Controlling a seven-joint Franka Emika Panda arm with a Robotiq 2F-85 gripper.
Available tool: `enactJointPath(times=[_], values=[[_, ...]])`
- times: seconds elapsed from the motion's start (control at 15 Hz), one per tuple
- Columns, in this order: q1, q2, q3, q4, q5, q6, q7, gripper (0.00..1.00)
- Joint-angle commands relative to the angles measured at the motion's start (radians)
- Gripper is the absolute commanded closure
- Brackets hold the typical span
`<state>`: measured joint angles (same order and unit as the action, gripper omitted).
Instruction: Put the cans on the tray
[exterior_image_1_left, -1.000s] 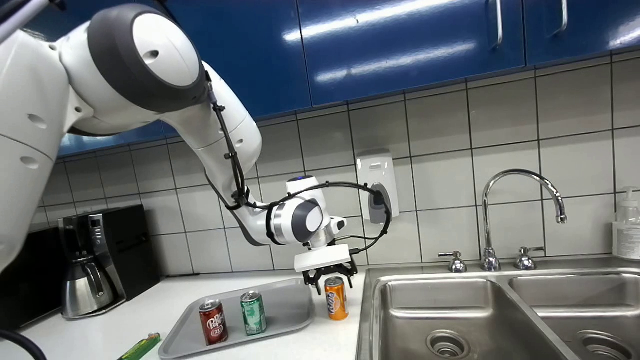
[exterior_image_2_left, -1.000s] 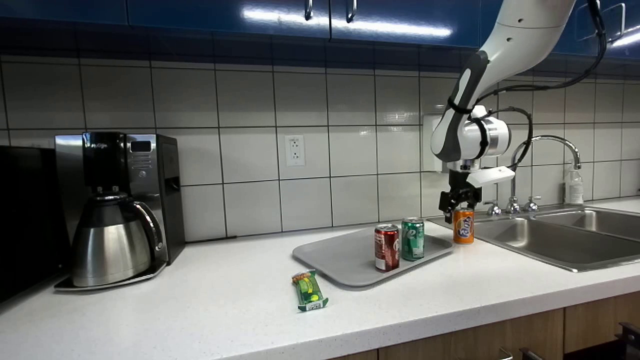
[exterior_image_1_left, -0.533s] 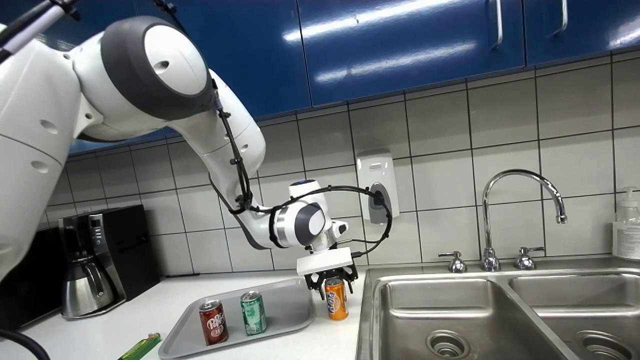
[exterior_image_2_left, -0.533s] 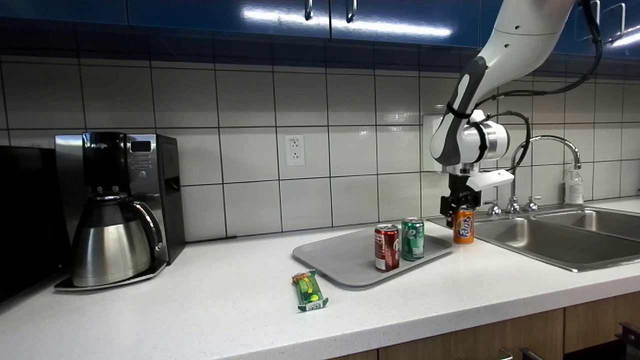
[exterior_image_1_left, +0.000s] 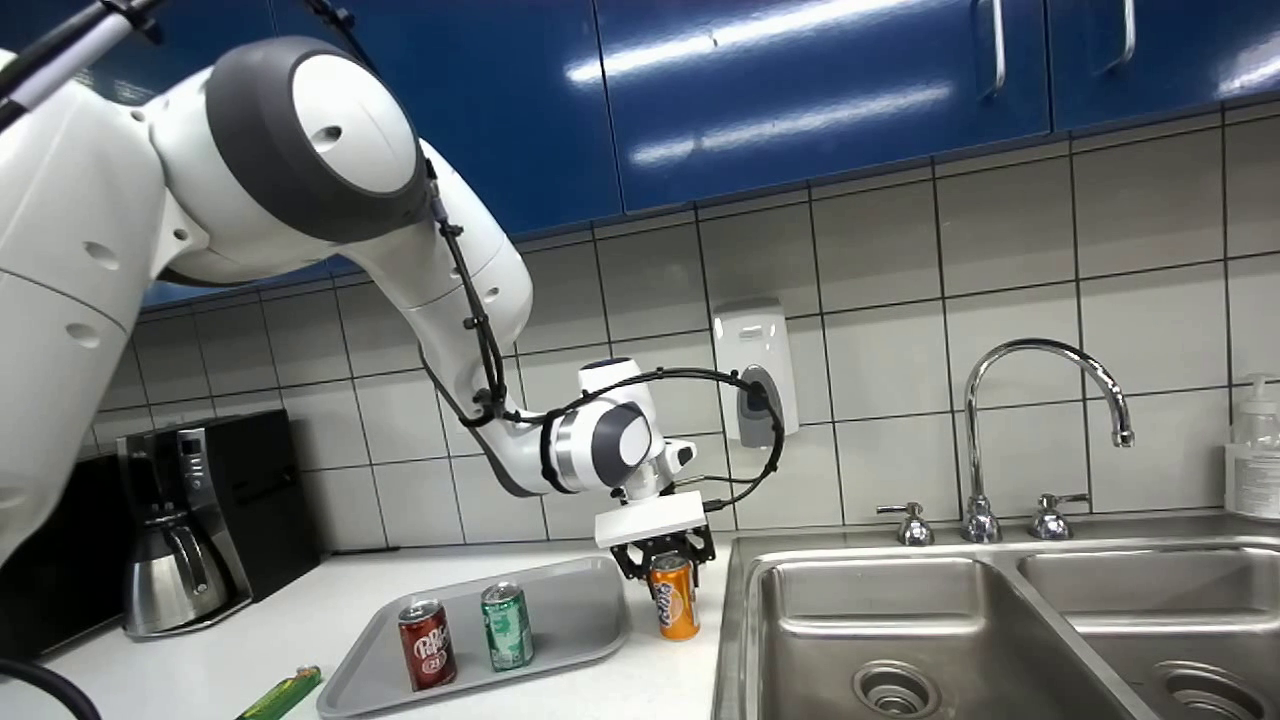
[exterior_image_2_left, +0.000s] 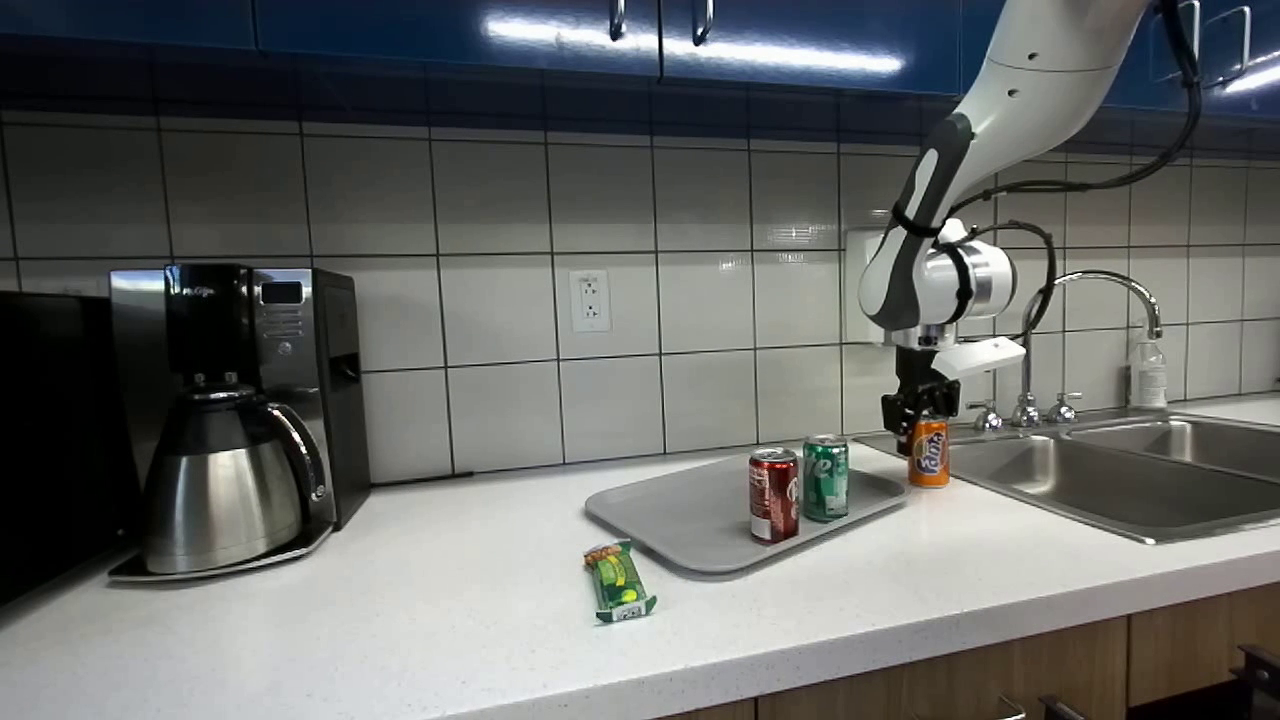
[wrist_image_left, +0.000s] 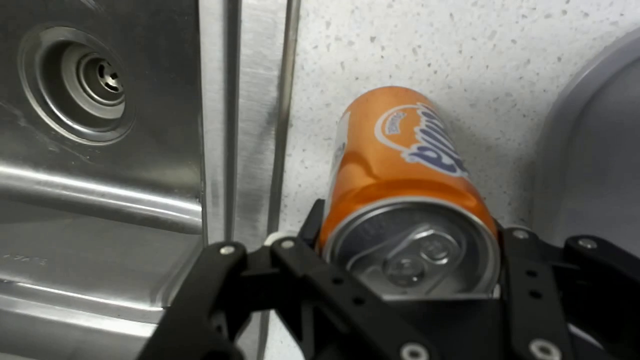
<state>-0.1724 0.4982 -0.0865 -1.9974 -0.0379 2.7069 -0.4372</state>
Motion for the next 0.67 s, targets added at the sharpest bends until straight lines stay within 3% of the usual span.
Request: enactJointPath(times=[0.0, 0.6], values=[[-0.014, 0.001, 0.007, 0.028, -0.036, -0.044, 0.031, 0.62], [-0.020, -0.051, 0.021, -0.003, -0.025, -0.042, 0.015, 0.62]])
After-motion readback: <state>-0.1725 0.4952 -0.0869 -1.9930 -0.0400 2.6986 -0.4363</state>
